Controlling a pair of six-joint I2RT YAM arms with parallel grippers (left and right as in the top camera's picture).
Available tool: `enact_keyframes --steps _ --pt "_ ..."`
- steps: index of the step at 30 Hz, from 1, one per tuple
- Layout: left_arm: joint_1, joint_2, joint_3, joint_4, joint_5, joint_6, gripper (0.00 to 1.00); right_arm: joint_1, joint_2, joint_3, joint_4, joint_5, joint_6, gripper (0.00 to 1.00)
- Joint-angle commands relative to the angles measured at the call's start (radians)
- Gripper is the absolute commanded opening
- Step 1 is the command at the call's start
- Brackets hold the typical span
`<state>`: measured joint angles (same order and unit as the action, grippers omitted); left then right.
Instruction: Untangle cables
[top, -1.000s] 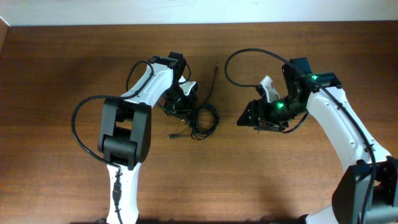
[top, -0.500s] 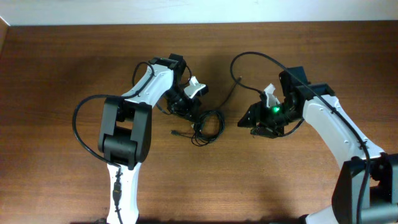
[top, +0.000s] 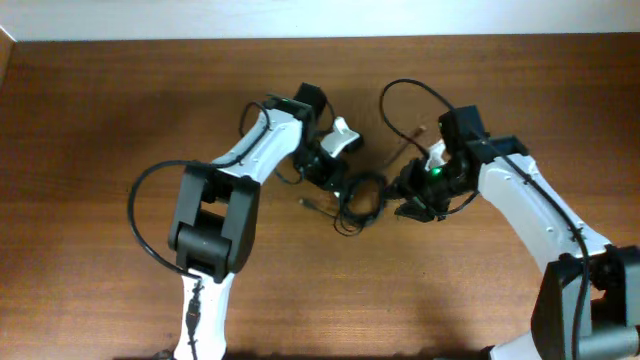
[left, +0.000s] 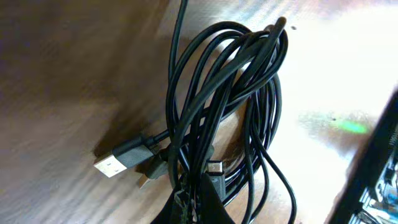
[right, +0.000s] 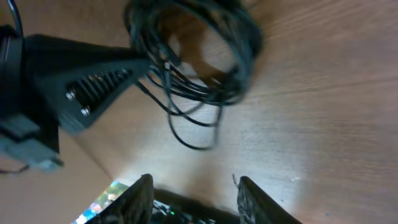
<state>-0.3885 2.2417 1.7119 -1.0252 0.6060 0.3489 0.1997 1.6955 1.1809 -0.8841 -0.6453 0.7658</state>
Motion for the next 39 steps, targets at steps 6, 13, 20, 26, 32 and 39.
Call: enact_keyframes --steps 6,13,20,26,32,39 --pt "0.000 -0.060 -0.010 -0.005 0.032 -0.029 0.00 0.090 0.002 -0.002 0.220 0.245 0.410 0.53" --pt "0.038 -0.060 -0.010 0.020 0.027 -0.117 0.00 0.114 0.043 -0.002 0.287 0.328 0.422 0.53" --pt "0.038 -0.060 -0.010 0.020 0.027 -0.117 0.00 0.175 0.172 -0.002 0.467 0.307 0.422 0.54" --pt "0.038 -0.060 -0.010 0.020 0.027 -0.117 0.00 0.182 0.236 -0.002 0.565 0.318 0.422 0.48" --pt "0.038 -0.060 -0.010 0.022 0.026 -0.117 0.00 0.180 0.236 -0.002 0.559 0.301 0.421 0.26" --pt "0.038 -0.060 -0.010 0.023 0.000 -0.117 0.00 0.179 0.236 -0.002 0.559 0.296 0.421 0.33"
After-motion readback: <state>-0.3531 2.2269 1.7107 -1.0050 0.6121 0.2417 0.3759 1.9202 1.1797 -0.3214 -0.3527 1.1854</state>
